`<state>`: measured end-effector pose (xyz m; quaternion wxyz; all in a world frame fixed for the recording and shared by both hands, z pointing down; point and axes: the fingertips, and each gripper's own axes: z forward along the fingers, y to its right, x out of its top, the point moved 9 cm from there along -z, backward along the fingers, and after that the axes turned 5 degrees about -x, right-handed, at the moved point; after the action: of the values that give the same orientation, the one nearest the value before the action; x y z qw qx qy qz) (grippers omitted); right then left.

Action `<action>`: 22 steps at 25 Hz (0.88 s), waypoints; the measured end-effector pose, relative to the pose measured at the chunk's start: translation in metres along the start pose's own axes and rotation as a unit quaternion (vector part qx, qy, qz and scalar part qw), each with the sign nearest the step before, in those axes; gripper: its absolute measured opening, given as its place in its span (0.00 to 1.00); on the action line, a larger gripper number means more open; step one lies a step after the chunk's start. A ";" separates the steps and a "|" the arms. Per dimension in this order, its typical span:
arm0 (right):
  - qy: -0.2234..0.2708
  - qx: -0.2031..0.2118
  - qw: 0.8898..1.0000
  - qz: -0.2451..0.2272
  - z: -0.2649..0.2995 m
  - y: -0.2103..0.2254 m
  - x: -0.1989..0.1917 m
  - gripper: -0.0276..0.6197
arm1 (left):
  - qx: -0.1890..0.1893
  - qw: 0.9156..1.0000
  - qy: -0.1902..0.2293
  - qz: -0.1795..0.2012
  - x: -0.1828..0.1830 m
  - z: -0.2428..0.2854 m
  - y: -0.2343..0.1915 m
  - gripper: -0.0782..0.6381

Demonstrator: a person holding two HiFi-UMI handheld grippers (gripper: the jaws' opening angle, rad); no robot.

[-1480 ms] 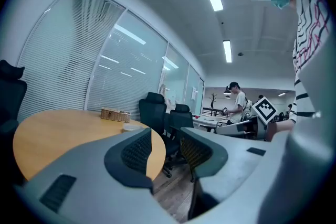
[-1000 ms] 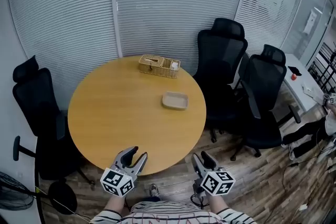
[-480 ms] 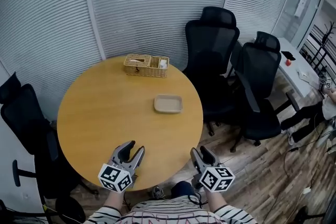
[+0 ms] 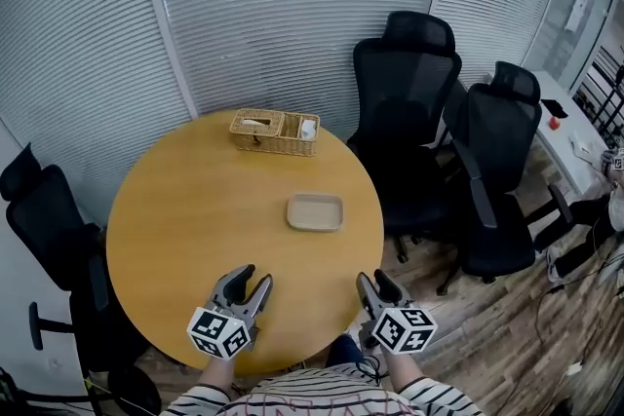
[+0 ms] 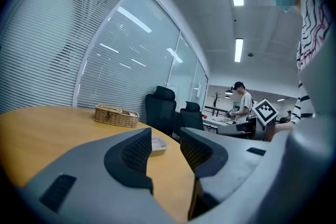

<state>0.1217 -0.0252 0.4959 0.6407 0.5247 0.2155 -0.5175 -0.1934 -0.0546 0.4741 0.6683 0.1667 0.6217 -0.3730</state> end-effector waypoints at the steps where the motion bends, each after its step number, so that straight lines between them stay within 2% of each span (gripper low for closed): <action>1: -0.003 0.001 1.000 -0.001 0.008 0.005 0.005 0.34 | 0.005 1.000 -0.001 -0.001 0.001 0.007 -0.003 0.31; 15: -0.032 0.018 0.999 -0.024 0.125 0.053 0.054 0.33 | 0.053 0.998 -0.023 -0.013 -0.001 0.114 -0.056 0.31; 22: -0.049 0.018 0.998 -0.029 0.179 0.070 0.059 0.31 | 0.063 0.997 -0.039 -0.014 -0.006 0.161 -0.087 0.31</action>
<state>0.1580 -0.2170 0.5432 0.6256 0.5039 0.1896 -0.5646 -0.1406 -0.2215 0.5282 0.6747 0.1850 0.5728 -0.4272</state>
